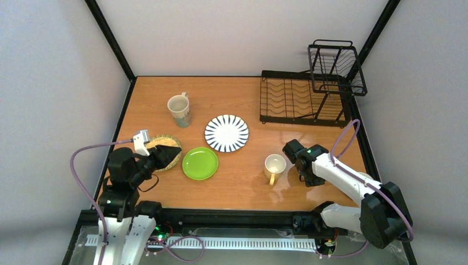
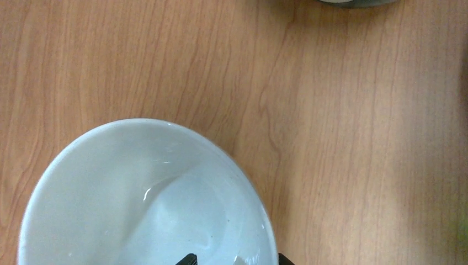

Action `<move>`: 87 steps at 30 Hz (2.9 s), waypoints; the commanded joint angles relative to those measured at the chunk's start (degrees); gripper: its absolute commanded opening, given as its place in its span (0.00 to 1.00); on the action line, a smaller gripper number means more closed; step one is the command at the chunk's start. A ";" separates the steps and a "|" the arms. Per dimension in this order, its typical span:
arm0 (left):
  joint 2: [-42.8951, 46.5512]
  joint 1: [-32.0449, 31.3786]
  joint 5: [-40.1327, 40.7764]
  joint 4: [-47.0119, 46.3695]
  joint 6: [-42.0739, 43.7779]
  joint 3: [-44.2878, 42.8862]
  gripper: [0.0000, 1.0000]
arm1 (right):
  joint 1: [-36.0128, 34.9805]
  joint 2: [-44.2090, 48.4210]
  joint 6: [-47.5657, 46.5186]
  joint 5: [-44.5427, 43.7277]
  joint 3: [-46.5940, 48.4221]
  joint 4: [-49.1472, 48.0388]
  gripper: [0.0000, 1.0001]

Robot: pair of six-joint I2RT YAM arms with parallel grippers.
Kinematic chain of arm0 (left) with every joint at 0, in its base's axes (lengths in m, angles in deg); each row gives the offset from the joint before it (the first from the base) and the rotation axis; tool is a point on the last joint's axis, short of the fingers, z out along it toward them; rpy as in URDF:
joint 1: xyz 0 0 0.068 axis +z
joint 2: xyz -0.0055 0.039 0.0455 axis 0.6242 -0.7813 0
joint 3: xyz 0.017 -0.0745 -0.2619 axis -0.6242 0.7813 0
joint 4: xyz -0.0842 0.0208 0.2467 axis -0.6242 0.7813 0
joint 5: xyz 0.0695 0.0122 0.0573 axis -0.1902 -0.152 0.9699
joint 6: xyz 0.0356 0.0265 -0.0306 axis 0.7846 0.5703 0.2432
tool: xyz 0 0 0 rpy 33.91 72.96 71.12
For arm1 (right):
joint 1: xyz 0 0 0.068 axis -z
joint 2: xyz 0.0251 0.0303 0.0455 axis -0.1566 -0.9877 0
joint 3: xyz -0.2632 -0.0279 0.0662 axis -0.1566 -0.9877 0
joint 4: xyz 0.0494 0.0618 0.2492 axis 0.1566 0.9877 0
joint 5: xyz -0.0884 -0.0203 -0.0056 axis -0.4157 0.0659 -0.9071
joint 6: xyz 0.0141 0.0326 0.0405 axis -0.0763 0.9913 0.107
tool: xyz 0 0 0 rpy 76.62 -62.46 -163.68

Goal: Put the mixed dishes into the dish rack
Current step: Place the bowl at the center of the board, then move the plate to the center of the board.

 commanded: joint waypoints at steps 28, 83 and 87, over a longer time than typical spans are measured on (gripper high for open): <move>2.77 -0.30 -1.82 2.68 -3.03 -3.17 1.00 | -1.45 5.53 -1.81 0.16 7.13 6.26 0.80; -43.86 -0.47 5.83 -10.45 6.97 -13.26 0.98 | -2.08 -73.26 -78.49 21.13 92.46 -12.03 0.79; -44.31 -0.47 5.30 -9.67 7.63 -13.06 0.98 | -2.08 -73.88 -79.67 23.38 92.41 -12.15 0.78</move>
